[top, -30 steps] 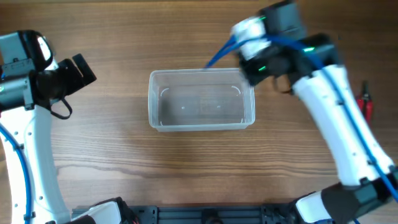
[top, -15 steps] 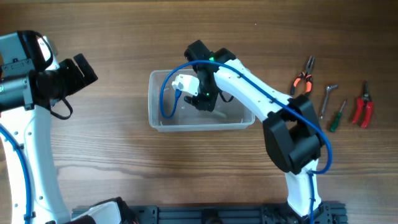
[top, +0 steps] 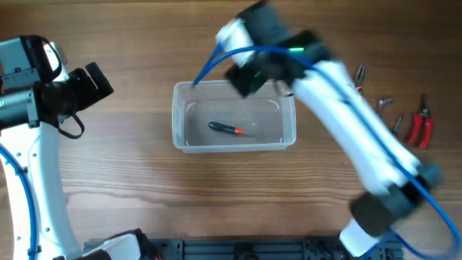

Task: Pack container
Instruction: 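Carry the screwdriver into the container and release it, then move the right gripper to the orange TACTIX pliers and grasp them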

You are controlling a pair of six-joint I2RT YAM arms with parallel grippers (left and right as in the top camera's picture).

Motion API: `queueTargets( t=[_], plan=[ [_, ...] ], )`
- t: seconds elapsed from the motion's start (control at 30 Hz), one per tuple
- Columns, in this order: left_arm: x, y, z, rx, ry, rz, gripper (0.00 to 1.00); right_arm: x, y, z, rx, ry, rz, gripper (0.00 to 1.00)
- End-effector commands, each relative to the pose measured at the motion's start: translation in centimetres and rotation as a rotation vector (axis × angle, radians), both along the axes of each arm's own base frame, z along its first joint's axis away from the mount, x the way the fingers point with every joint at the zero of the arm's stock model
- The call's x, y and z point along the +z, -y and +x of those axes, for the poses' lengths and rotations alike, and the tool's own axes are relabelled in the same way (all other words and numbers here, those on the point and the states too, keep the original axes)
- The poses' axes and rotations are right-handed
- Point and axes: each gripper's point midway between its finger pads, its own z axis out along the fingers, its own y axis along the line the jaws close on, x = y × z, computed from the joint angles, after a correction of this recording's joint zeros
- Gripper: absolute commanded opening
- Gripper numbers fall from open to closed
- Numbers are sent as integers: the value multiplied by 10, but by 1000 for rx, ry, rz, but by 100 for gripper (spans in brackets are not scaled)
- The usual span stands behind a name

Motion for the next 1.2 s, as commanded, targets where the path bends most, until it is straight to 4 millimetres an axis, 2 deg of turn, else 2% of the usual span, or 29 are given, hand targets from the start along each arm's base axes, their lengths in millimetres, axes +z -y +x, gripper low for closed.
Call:
queueTargets(
  t=[0.0, 0.07, 0.1, 0.13, 0.2, 0.3, 0.37, 0.4, 0.57, 0.8, 0.97, 1.07, 1.17],
  plan=[
    [0, 2, -1, 5, -1, -24, 100, 38, 128, 28, -704, 49, 227, 87],
    [0, 2, -1, 5, -5, -25, 100, 26, 165, 33, -862, 9, 274, 90],
    [-1, 3, -2, 5, -8, -26, 100, 10, 190, 37, -950, -33, 290, 96],
    [-1, 3, -2, 5, -10, -26, 100, -5, 207, 40, -1005, -68, 293, 99],
    [-1, 3, -3, 5, -12, -27, 100, -36, 233, 44, -1093, -132, 267, 99],
    [-2, 3, -4, 5, -16, -28, 100, -90, 249, 49, -1134, -260, 206, 100],
    [-2, 3, -4, 5, -16, -28, 100, -122, 253, 50, -1154, -337, 162, 99],
    [-2, 3, -4, 5, -19, -29, 100, -146, 253, 51, -1163, -390, 130, 100],
    [-4, 4, -7, 5, -31, -32, 100, -210, 253, 54, -1136, -508, 41, 100],
    [-4, 4, -7, 5, -34, -33, 100, -246, 255, 52, -1099, -557, -5, 100],
    [-6, 5, -10, 6, -46, -36, 100, -275, 254, 39, -1108, -587, -14, 100],
    [-6, 5, -11, 6, -51, -37, 100, -292, 250, 31, -1101, -624, 31, 100],
    [-7, 5, -12, 5, -56, -39, 100, -300, 248, 30, -1097, -638, 75, 100]
  ],
)
